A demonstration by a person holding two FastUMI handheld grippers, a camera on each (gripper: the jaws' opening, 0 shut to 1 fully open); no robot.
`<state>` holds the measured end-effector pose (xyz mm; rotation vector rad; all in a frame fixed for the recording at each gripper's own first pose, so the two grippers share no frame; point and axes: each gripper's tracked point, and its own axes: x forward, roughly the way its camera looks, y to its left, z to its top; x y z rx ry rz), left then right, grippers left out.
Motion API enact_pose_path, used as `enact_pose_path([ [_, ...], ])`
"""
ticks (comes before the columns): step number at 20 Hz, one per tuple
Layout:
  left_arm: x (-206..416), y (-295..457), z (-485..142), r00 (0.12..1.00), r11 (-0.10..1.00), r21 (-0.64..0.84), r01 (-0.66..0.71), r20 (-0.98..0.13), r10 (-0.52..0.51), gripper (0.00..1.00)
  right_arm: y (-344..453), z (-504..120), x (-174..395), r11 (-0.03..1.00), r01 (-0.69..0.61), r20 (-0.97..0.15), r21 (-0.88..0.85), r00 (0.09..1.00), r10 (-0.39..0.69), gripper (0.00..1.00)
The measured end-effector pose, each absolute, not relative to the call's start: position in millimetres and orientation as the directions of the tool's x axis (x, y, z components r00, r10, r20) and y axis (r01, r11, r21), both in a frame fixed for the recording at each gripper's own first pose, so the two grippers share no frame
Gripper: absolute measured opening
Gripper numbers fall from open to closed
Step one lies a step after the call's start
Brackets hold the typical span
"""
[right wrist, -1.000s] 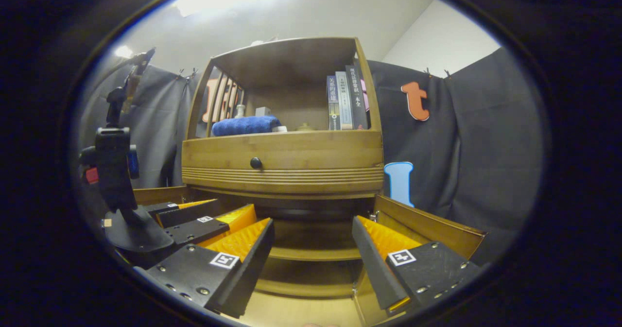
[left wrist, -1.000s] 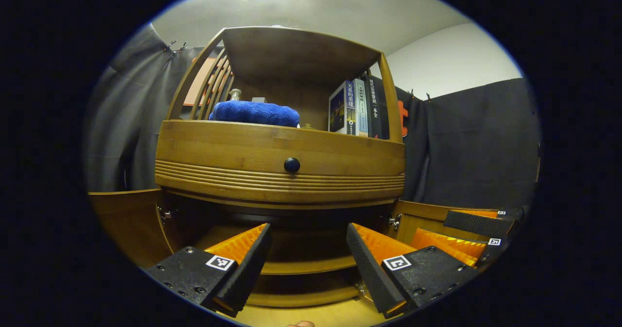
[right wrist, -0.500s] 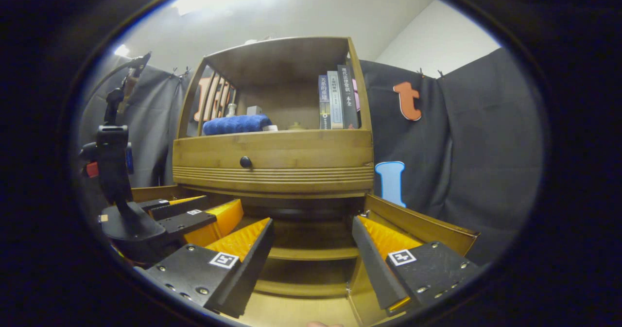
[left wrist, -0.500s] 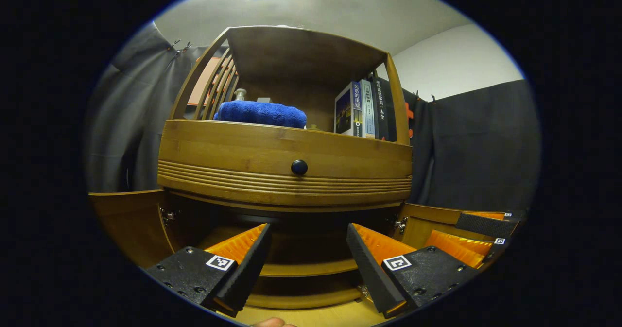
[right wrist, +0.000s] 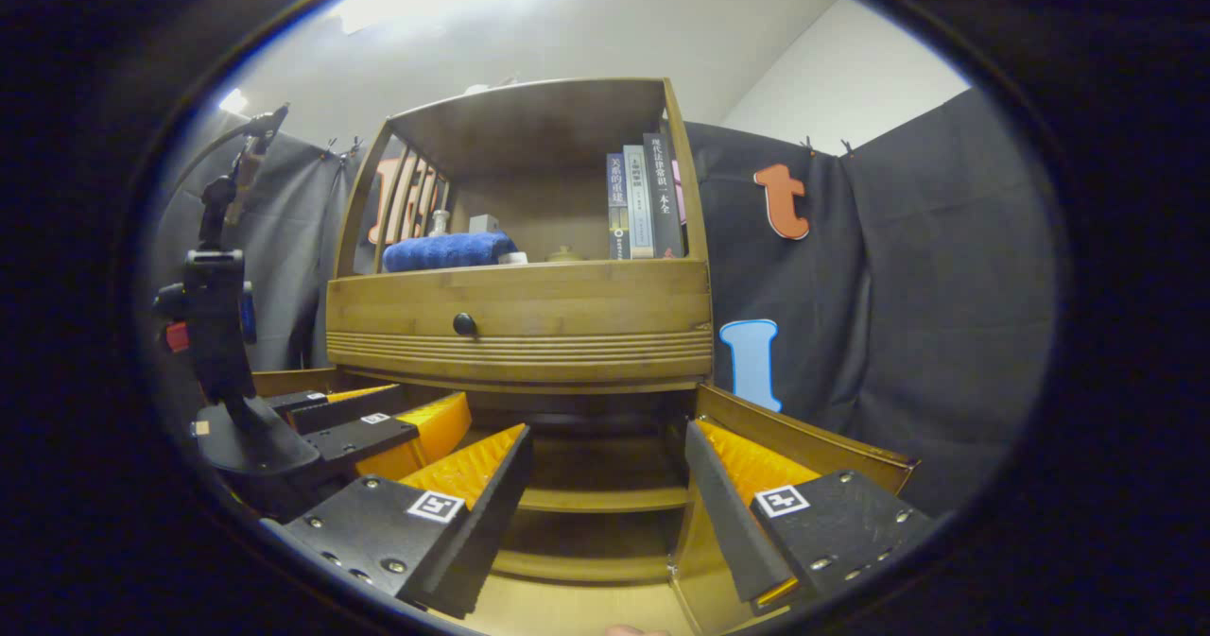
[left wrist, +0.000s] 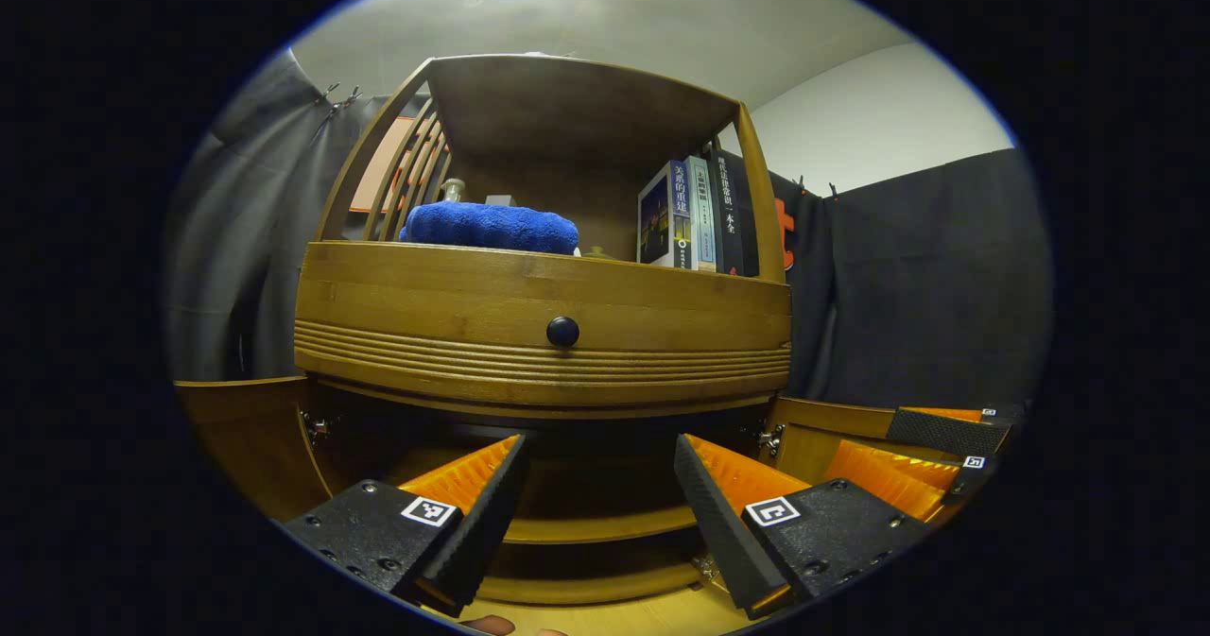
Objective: Open the right door of the double-door shoe cabinet with the right hand, and open the left door with the left hand.
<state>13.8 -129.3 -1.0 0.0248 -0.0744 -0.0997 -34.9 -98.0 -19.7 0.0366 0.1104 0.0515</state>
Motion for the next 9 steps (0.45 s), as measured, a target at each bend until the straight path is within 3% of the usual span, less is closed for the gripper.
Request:
enact_pose_path([
  [3,14.5,-127.5,-0.9,0.993,0.996,0.027,0.09,0.074,-0.092,0.91,-97.6,-23.0,-35.4,0.996,-0.054,-0.119,0.066,0.991,0.061,0.94],
  [4,14.9,-127.9,-2.0,0.993,0.995,0.026,0.092,0.069,-0.094,0.95,-98.3,-24.0,-35.1,0.996,-0.053,-0.122,0.074,0.991,0.062,0.96],
  [7,14.8,-131.5,-6.4,0.993,0.995,0.014,0.103,0.055,-0.104,0.91,-99.5,-26.3,-34.9,0.995,-0.05,-0.13,0.083,0.99,0.06,0.94],
  [9,14.4,-130.8,-7.8,0.994,0.995,0.013,0.1,0.05,-0.101,0.95,-100.5,-25.9,-34.6,0.995,-0.05,-0.129,0.082,0.99,0.06,0.94],
])
